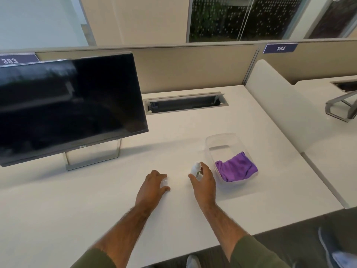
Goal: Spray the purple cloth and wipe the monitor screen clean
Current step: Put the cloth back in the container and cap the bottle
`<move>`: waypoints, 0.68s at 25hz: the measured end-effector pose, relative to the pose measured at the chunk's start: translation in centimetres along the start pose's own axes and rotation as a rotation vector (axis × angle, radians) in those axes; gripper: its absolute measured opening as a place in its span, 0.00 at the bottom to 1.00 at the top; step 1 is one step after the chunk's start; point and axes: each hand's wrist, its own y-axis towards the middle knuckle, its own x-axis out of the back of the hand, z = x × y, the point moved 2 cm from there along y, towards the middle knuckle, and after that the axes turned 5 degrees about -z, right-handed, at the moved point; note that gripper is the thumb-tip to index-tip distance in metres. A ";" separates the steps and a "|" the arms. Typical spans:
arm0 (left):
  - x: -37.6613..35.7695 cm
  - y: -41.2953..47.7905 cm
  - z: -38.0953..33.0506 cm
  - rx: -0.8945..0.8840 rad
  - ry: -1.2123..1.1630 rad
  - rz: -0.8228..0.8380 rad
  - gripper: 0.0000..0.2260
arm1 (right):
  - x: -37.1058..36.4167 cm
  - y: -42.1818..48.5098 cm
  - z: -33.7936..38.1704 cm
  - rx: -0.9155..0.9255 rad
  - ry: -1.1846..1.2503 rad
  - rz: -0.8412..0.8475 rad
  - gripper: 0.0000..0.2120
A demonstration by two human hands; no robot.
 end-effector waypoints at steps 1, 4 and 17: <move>0.0 0.0 0.0 0.007 -0.010 -0.004 0.15 | -0.1 0.3 -0.2 -0.001 0.013 -0.005 0.24; 0.1 0.4 0.1 0.025 0.006 -0.007 0.09 | -0.1 1.0 -0.1 0.028 0.015 0.021 0.14; 9.2 2.3 -11.1 -0.053 -0.444 -0.100 0.08 | 0.6 1.5 3.0 0.338 -0.101 0.215 0.18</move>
